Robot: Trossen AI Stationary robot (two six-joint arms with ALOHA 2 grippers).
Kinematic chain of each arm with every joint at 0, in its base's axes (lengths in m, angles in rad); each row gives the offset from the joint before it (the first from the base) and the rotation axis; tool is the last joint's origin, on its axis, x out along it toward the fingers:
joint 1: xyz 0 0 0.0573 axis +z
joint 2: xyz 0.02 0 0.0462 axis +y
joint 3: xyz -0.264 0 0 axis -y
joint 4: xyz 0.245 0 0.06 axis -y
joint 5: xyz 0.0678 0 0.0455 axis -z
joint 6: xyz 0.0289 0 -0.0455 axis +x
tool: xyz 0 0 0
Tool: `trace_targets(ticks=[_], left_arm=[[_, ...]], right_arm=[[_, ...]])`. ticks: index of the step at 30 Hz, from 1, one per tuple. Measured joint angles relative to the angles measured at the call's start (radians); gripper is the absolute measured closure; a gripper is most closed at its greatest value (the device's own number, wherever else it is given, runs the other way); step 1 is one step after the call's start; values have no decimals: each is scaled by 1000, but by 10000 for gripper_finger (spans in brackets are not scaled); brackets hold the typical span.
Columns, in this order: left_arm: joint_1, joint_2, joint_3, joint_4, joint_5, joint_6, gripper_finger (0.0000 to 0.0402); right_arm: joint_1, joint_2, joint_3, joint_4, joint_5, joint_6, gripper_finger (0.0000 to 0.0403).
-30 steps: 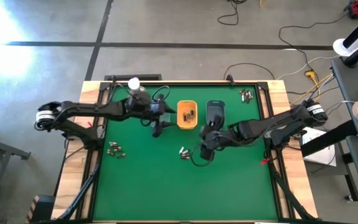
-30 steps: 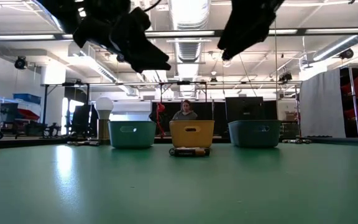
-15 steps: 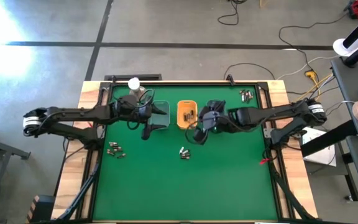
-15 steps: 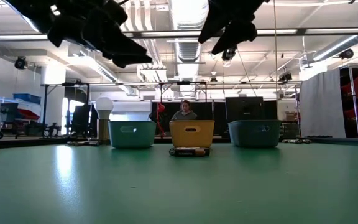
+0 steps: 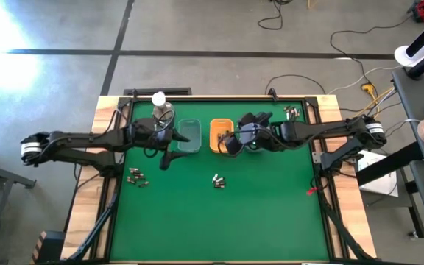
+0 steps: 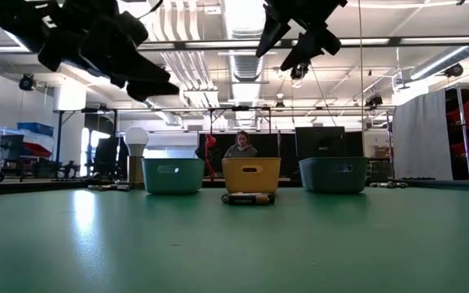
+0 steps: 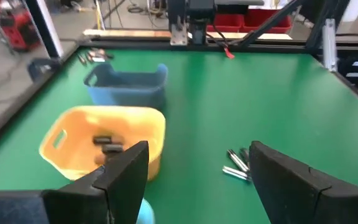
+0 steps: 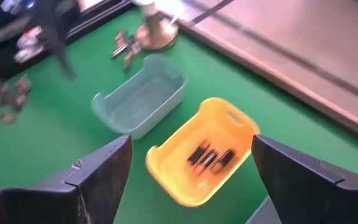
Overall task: Sort batteries
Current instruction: Put the large black battery into the yellow bin
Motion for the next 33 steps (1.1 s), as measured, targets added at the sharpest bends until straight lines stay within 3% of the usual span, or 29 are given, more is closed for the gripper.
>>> trace_targets(ticks=[5, 11, 16, 21, 26, 33], left_arm=[[-3, -44, -51, 19, 92, -78, 149], [-7, -102, -84, 48, 109, -133, 149], [-7, -109, -86, 48, 108, -134, 149], [-7, -63, -86, 142, 104, -127, 149], [-7, 13, -58, 234, 101, -79, 149], [-6, 153, 20, 236, 100, -30, 149]], right_arm=[[4, 0, -1, -43, 148, 79, 77], [-74, 0, 0, -268, 156, 173, 71], [-207, 1, -41, -471, 57, 308, 69], [-356, 1, -140, -514, -10, 349, 71], [-544, 1, -242, -482, -62, 282, 83], [-786, 1, -338, -238, -220, 187, 126]])
